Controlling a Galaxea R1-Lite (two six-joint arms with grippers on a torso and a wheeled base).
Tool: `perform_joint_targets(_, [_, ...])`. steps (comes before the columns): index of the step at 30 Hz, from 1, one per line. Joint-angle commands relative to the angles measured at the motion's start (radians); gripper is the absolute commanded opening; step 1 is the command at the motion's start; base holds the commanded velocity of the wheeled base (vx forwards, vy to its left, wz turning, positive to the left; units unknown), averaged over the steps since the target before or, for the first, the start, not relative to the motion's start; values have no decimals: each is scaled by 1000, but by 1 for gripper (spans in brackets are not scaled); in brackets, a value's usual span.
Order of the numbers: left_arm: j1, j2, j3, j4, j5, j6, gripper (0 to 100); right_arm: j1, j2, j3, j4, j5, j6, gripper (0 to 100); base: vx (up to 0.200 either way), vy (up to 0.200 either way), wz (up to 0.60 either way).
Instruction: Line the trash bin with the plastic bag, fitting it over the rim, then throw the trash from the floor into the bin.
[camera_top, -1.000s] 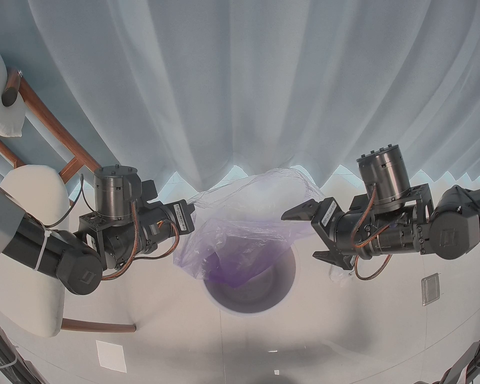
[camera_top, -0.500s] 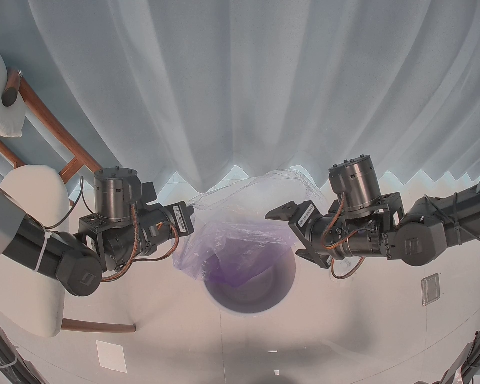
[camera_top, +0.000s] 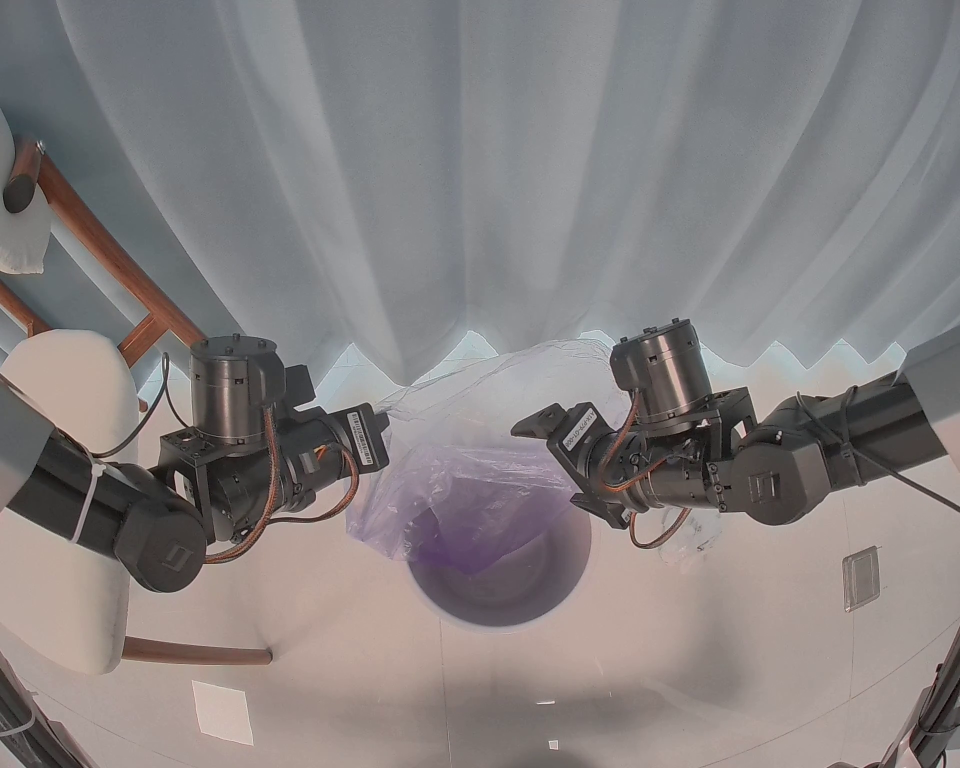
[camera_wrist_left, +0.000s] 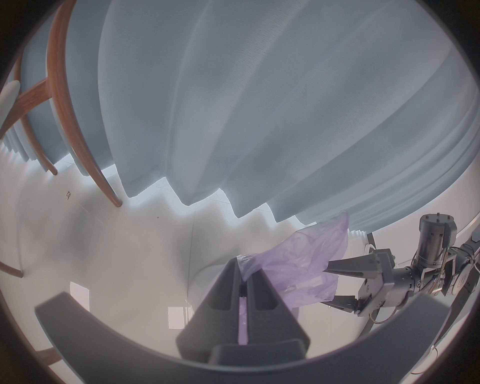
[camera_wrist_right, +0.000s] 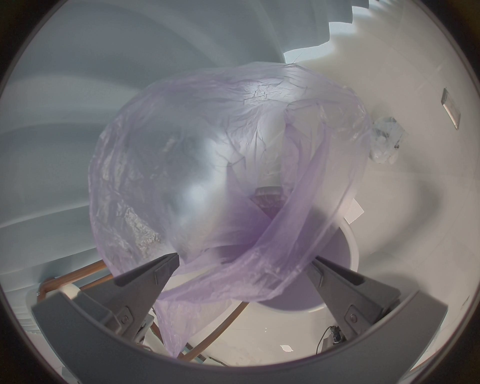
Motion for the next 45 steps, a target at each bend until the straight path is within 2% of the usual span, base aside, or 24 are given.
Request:
perform_joint_targets(1, [0,6,-2,0,0,-2,0,0,50,-29,0,-10,6,100,0,0,0])
perform_joint_targets(2, [0,6,-2,0,0,-2,0,2,53,-31,0,-13,8,0,0,0,0])
perform_joint_targets(9, [15,12,0,0,-1,-3,0,-1,-14,-14,12,-16,-3,0,0,0,0])
perform_joint_targets(12, [20,12,-4,11,-3,-37,0,-27,-40,1,12,-10,-26,0,0,0,0])
perform_joint_targets(16, [23,23,-5,11,0,-49,0,-69,-68,23,12,65,-104,0,0,0,0])
perform_joint_targets(17, [23,23,-5,11,0,-49,0,-69,-68,23,12,65,-104,0,0,0,0])
perform_joint_targets(19, [22,41,3,14,6,-49,0,-104,-69,23,10,125,-218,0,0,0,0])
perform_joint_targets(22, [14,34,10,29,26,-54,0,-139,-59,20,6,163,-318,0,0,0,0])
perform_joint_targets(28, [6,-25,124,61,29,-72,0,-152,-16,-33,-11,172,-425,0,0,0,0])
perform_joint_targets(32, [8,-48,219,60,34,-77,0,-145,35,-86,-62,174,-439,0,0,0,0])
perform_joint_targets(39, [2,-97,297,61,68,-171,0,-124,136,-241,-92,180,-447,0,0,0,0])
perform_joint_targets(45, [-69,-120,380,61,69,-240,0,-101,185,-347,-88,180,-453,0,0,0,0])
